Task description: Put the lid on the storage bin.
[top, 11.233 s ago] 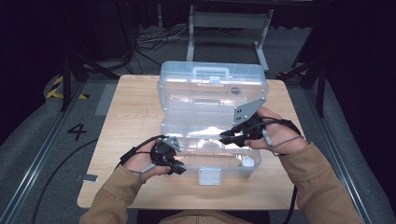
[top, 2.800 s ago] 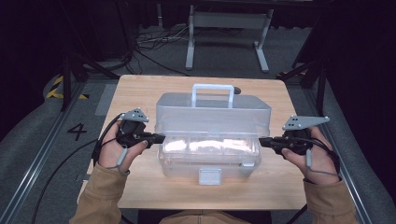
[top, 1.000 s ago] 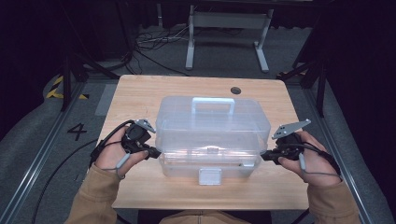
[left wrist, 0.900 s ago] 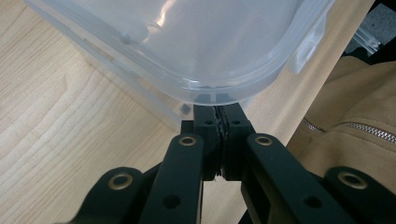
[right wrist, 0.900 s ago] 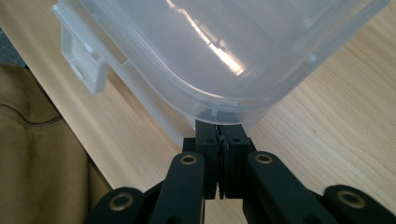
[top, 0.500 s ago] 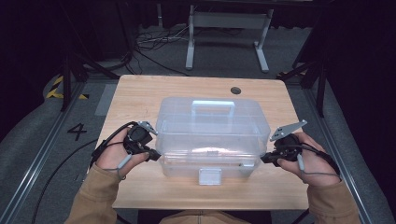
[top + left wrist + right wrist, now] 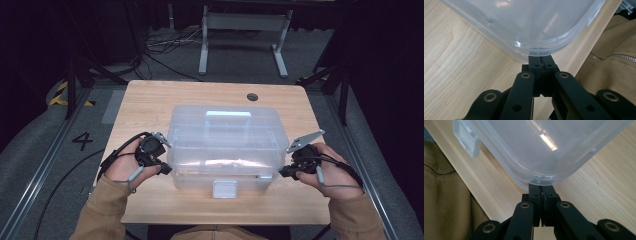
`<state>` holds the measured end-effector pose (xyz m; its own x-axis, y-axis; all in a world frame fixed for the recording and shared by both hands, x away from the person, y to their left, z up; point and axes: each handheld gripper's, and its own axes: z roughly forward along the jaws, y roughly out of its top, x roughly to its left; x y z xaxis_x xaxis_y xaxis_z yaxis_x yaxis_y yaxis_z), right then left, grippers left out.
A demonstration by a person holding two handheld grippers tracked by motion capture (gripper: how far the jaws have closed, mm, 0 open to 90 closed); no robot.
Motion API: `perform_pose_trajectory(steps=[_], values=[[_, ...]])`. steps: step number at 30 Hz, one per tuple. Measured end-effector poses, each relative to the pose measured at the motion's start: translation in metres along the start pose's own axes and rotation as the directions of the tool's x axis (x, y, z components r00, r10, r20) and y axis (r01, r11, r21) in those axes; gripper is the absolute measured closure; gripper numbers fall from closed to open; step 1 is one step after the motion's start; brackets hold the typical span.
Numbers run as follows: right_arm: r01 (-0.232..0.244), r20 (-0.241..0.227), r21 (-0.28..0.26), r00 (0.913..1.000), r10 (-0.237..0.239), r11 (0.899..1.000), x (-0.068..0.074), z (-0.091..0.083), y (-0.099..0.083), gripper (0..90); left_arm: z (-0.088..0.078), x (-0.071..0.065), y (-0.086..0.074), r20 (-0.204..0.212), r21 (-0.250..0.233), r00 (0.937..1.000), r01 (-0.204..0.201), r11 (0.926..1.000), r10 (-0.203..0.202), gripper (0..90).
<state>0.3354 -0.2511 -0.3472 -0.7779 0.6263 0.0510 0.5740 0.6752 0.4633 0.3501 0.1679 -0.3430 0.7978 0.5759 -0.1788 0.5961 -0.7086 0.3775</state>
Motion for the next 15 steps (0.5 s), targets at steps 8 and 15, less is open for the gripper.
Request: perform_pose_trajectory(steps=[8,15], values=[[0.007,-0.002,0.022,1.0,-0.007,1.0,0.0007,0.0021,-0.0001,88.2,0.0031,-0.0008,0.0006,0.003,0.025,0.9999,-0.015,0.9996,0.015,88.8],[0.01,-0.005,0.03,0.9999,-0.01,0.999,0.0009,0.003,-0.0004,88.2,0.0044,-0.0015,0.001,0.004,0.041,0.9997,-0.024,0.9989,0.024,88.1]])
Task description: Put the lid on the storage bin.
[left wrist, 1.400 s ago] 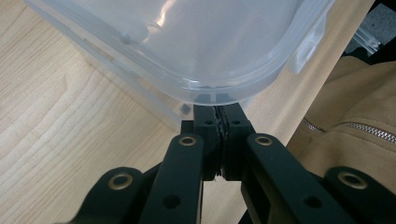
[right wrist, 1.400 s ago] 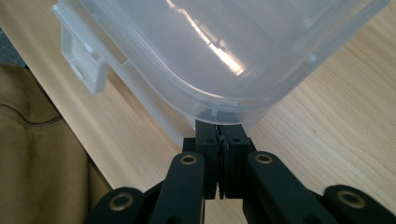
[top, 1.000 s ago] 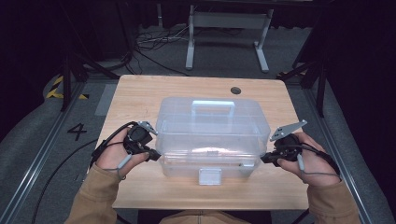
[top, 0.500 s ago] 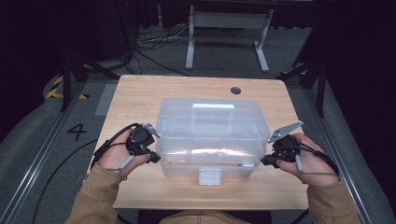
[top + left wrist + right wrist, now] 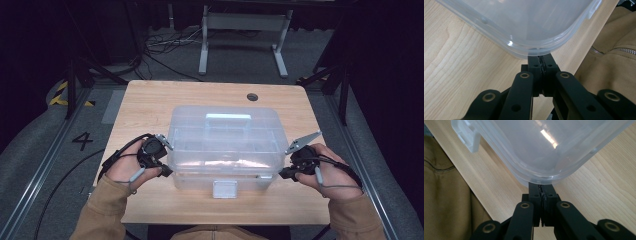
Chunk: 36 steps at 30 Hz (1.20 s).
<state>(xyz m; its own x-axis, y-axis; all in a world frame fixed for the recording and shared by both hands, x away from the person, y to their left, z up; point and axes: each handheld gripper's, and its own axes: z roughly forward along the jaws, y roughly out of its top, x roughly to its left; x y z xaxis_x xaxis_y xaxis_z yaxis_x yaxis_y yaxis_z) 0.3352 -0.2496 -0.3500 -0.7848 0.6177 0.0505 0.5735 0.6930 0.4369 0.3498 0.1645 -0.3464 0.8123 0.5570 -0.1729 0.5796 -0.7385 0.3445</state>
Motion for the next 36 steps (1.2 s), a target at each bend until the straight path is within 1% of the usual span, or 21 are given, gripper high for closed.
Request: perform_pose_trajectory(steps=[4,10,12,16,20,28,30,32,36], values=[[0.0,-0.003,0.01,1.0,0.0,1.0,0.0,0.001,0.0,88.2,0.001,0.001,0.0,0.006,0.011,1.0,-0.007,0.9999,0.007,88.2],[0.005,-0.006,0.015,1.0,-0.005,1.0,0.0,0.001,-0.001,88.3,0.002,0.001,0.0,0.007,0.015,1.0,-0.007,0.9999,0.007,88.1],[0.005,-0.004,0.022,1.0,-0.005,1.0,-0.001,0.002,-0.001,88.3,0.003,0.002,-0.001,0.012,0.029,0.9999,-0.006,0.9996,0.006,88.1],[0.004,0.001,0.062,1.0,-0.004,0.998,-0.002,0.004,-0.003,88.1,0.007,0.005,-0.003,0.003,0.071,1.0,0.002,0.9974,-0.002,87.9],[-0.009,-0.002,0.06,1.0,0.009,0.998,-0.006,0.006,-0.005,88.1,0.008,0.005,-0.003,0.007,0.071,0.9999,0.007,0.9975,-0.007,87.1],[0.002,-0.018,0.068,0.9998,-0.001,0.998,-0.005,0.008,-0.005,86.4,0.01,0.007,-0.003,0.017,0.078,0.9999,0.002,0.997,-0.003,85.5],[0.004,-0.015,0.068,0.9999,-0.003,0.998,-0.006,0.007,-0.005,85.7,0.01,0.008,-0.003,0.019,0.079,0.9998,0.003,0.9969,-0.004,85.0],[-0.001,-0.018,0.062,0.9998,0.003,0.998,-0.006,0.007,-0.006,84.3,0.01,0.008,-0.004,0.02,0.076,0.9998,0.008,0.997,-0.01,83.9],[-0.003,-0.026,0.069,0.9997,0.005,0.998,-0.008,0.007,-0.007,81.3,0.009,0.013,-0.009,0.014,0.069,0.9989,0.043,0.9967,-0.044,80.1]])
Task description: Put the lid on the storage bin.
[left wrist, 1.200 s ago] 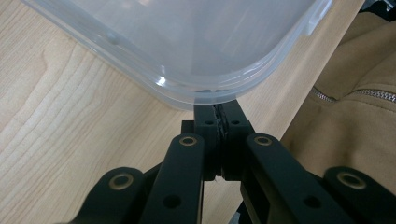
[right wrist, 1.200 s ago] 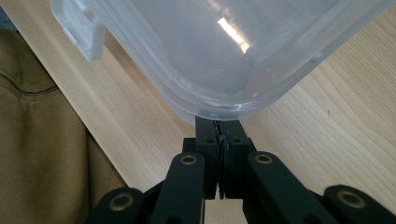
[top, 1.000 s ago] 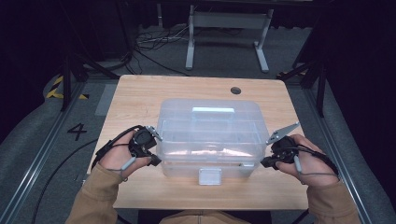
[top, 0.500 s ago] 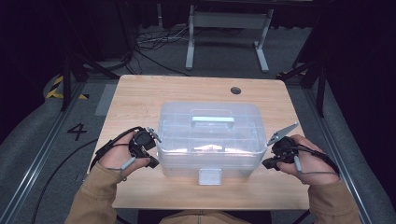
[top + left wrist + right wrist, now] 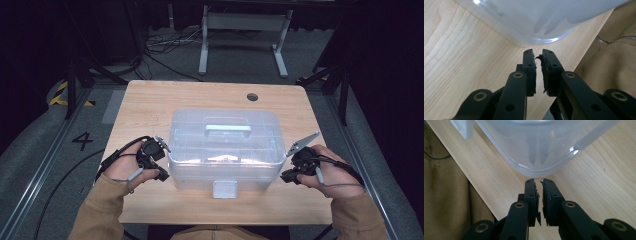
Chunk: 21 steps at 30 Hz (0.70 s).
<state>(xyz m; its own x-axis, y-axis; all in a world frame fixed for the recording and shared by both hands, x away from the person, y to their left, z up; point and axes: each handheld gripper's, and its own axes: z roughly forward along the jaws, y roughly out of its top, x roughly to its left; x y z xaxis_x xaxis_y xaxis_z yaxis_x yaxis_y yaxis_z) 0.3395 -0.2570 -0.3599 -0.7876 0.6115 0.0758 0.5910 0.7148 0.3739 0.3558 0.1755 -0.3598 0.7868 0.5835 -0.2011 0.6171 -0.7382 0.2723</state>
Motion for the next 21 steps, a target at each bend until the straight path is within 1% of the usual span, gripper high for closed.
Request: perform_pose_trajectory(steps=[3,5,6,7,8,9,11,13,16,19,20,21], values=[[-0.017,0.007,-0.011,0.9998,0.017,1.0,-0.004,-0.001,-0.001,77.9,-0.004,0.005,-0.006,-0.007,-0.023,0.9994,0.033,0.9992,-0.033,76.9],[-0.024,0.014,-0.023,0.9996,0.025,0.999,-0.006,-0.004,-0.001,76.1,-0.007,0.008,-0.011,-0.012,-0.046,0.9983,0.057,0.9973,-0.057,75.0],[-0.027,0.01,-0.031,0.9996,0.028,0.999,-0.008,-0.005,-0.001,75.1,-0.007,0.008,-0.011,-0.012,-0.046,0.9983,0.057,0.9973,-0.057,74.3],[-0.025,0.007,-0.039,0.9997,0.025,0.999,-0.009,-0.006,-0.002,74.0,-0.009,0.009,-0.013,-0.014,-0.061,0.9979,0.063,0.9962,-0.064,73.0],[-0.029,0.004,-0.045,0.9996,0.029,0.999,-0.01,-0.008,-0.002,73.1,-0.013,0.011,-0.017,-0.014,-0.089,0.9968,0.077,0.9931,-0.079,72.1],[-0.032,0.003,-0.052,0.9995,0.032,0.998,-0.011,-0.009,-0.002,72.6,-0.014,0.012,-0.019,-0.012,-0.103,0.996,0.087,0.9909,-0.088,71.4],[-0.037,-0.001,-0.072,0.9993,0.037,0.997,-0.015,-0.01,-0.002,71.5,-0.019,0.015,-0.023,-0.017,-0.147,0.9942,0.102,0.9839,-0.106,70.1],[-0.051,0.003,-0.095,0.9987,0.052,0.994,-0.02,-0.012,-0.003,70.1,-0.023,0.017,-0.027,-0.028,-0.179,0.9915,0.12,0.9766,-0.127,69.0],[-0.072,0.009,-0.137,0.9972,0.074,0.988,-0.027,-0.014,-0.005,67.9,-0.028,0.022,-0.032,-0.037,-0.232,0.9871,0.143,0.962,-0.156,67.9],[-0.095,0.025,-0.187,0.9945,0.102,0.978,-0.033,-0.015,-0.006,65.7,-0.031,0.026,-0.035,-0.05,-0.282,0.9813,0.164,0.9452,-0.186,65.8],[-0.095,0.025,-0.187,0.9945,0.102,0.978,-0.033,-0.015,-0.006,65.7,-0.031,0.026,-0.035,-0.05,-0.282,0.9813,0.164,0.9452,-0.186,65.3],[-0.106,0.045,-0.234,0.9918,0.12,0.967,-0.038,-0.016,-0.006,62.0,-0.032,0.03,-0.038,-0.06,-0.314,0.9773,0.175,0.9333,-0.203,63.6]])
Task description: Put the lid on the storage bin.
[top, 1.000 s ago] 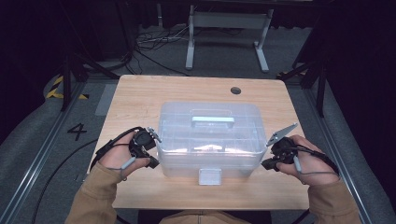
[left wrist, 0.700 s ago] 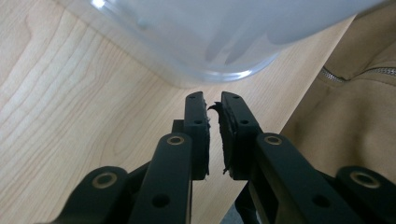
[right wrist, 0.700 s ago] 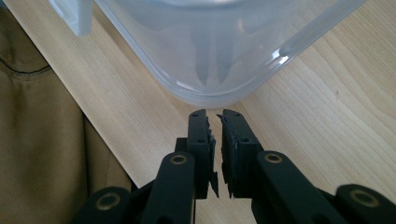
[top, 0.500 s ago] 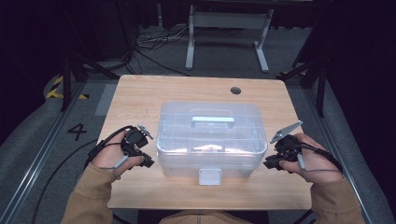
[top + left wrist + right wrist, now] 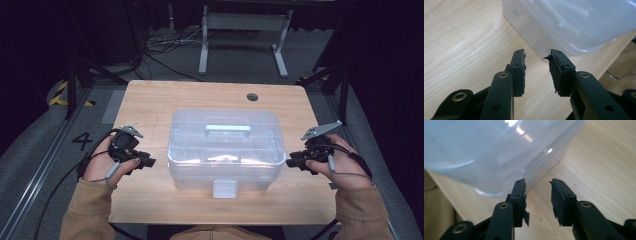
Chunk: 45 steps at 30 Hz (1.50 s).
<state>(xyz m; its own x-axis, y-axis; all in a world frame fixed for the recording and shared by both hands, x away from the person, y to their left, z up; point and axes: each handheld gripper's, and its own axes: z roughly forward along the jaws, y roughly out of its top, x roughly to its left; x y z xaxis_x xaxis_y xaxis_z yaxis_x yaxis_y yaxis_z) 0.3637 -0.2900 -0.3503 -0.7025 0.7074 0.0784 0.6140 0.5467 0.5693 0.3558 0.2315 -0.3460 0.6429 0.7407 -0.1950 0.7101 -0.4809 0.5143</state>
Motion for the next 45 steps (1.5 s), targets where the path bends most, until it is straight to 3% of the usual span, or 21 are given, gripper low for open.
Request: perform_pose_trajectory(steps=[5,9,14,17,23,29,33,40,45], values=[[-0.039,0.04,-0.057,0.9983,0.042,0.998,-0.009,-0.002,0.0,59.9,-0.001,0.009,-0.002,-0.033,-0.046,0.9991,0.026,0.9986,-0.027,61.5],[-0.081,0.082,-0.167,0.992,0.096,0.983,-0.022,-0.006,-0.003,55.6,0.001,0.018,-0.003,-0.063,-0.09,0.9964,0.05,0.9947,-0.056,58.4],[-0.085,0.135,-0.232,0.9837,0.119,0.969,-0.04,-0.004,-0.01,48.6,0.007,0.028,-0.004,-0.075,-0.158,0.9949,0.054,0.986,-0.067,52.4],[-0.069,0.154,-0.249,0.9819,0.11,0.966,-0.049,-0.002,-0.013,46.3,0.012,0.033,-0.003,-0.08,-0.21,0.9957,0.03,0.9773,-0.048,48.1],[-0.067,0.186,-0.255,0.9757,0.116,0.965,-0.065,0.009,-0.022,44.2,0.027,0.045,-0.005,-0.102,-0.252,0.9939,0.015,0.9676,-0.042,45.2],[-0.081,0.185,-0.25,0.9741,0.129,0.965,-0.081,0.026,-0.03,42.4,0.044,0.059,-0.009,-0.128,-0.278,0.9897,0.026,0.9602,-0.064,42.1],[-0.079,0.207,-0.225,0.9701,0.127,0.971,-0.091,0.04,-0.035,41.7,0.053,0.066,-0.013,-0.132,-0.265,0.9886,0.036,0.9635,-0.073,41.9],[-0.162,0.185,-0.22,0.9613,0.204,0.962,-0.104,0.06,-0.046,39.5,0.069,0.076,-0.019,-0.141,-0.233,0.9854,0.061,0.9707,-0.095,41.6],[-0.172,0.194,-0.219,0.957,0.216,0.96,-0.113,0.069,-0.054,39.1,0.077,0.082,-0.023,-0.133,-0.212,0.9852,0.078,0.9742,-0.108,41.5]])
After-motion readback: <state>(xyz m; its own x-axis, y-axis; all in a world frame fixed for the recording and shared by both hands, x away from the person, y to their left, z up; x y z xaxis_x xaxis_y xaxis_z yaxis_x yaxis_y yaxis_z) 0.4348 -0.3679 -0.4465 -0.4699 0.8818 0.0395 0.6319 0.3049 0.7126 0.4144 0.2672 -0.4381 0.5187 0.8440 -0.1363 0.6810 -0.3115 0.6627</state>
